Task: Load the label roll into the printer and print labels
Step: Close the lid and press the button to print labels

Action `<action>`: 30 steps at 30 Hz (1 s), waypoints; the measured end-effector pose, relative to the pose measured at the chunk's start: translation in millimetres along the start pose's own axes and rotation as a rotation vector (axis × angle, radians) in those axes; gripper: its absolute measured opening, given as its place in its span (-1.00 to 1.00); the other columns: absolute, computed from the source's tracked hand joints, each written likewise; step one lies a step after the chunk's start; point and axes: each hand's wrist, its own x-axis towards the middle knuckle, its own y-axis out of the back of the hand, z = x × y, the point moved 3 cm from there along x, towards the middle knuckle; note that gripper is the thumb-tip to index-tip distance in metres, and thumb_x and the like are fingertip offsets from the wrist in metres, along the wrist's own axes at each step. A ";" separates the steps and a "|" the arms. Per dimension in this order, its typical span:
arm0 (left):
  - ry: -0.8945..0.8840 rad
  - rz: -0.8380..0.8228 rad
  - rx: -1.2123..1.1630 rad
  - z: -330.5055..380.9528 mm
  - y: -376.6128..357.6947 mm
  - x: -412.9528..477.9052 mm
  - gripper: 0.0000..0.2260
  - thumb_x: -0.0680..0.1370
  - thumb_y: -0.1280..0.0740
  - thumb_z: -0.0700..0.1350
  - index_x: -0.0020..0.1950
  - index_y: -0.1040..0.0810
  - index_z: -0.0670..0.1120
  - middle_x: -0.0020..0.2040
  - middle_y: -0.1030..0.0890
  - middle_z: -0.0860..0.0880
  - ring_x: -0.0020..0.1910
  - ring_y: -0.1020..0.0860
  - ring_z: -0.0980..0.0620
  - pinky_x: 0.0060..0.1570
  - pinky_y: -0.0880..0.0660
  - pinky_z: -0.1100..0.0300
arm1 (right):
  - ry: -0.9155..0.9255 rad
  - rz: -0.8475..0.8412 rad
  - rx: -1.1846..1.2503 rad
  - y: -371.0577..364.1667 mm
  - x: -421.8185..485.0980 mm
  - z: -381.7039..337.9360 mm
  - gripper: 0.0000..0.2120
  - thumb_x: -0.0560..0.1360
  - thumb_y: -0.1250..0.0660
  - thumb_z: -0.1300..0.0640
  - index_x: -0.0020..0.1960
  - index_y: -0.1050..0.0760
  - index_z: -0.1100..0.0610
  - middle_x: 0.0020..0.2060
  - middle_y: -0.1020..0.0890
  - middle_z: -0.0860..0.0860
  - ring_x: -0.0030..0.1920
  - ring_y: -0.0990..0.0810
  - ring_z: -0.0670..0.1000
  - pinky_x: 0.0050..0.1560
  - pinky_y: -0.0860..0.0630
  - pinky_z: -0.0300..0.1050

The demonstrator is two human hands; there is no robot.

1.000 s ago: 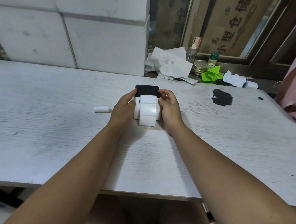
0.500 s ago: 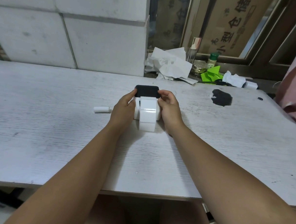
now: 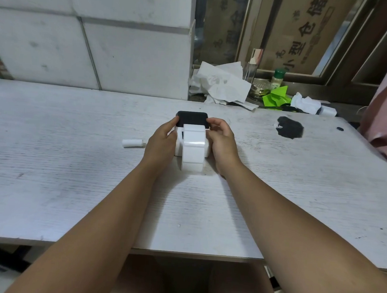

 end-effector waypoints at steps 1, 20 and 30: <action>0.003 -0.006 -0.004 -0.5 0.0 0.0 -0.56 0.59 -0.08 -0.15 0.43 -0.39 0.15 0.41 -0.44 0.13 0.39 -0.36 0.13 0.39 -0.27 0.15 | -0.009 -0.004 0.004 -0.8 -1.4 -0.4 -0.68 0.34 -0.23 0.30 -0.06 -0.51 -0.07 0.02 -0.58 0.00 0.21 -0.55 0.18 0.30 -0.46 0.20; 0.057 -0.034 -0.010 -0.4 -0.9 -3.1 -0.58 0.55 -0.21 0.06 0.42 -0.35 0.23 0.33 -0.53 0.10 0.20 -0.53 0.16 0.31 -0.40 0.06 | -0.026 -0.187 0.019 -2.8 -5.3 -6.9 -0.53 0.48 -0.28 0.36 0.30 -0.34 0.01 0.04 -0.50 -0.20 0.27 -0.50 0.05 0.31 -0.46 0.07; 0.058 -0.027 -0.018 -1.8 -1.4 -2.7 -0.59 0.57 -0.21 0.04 0.42 -0.35 0.23 0.35 -0.50 0.12 0.20 -0.52 0.21 0.32 -0.38 0.10 | -0.044 -0.168 0.009 -5.7 -3.7 -7.1 -0.54 0.50 -0.22 0.38 0.33 -0.28 0.08 0.12 -0.49 -0.04 0.03 -0.52 0.02 -0.16 -0.46 -0.20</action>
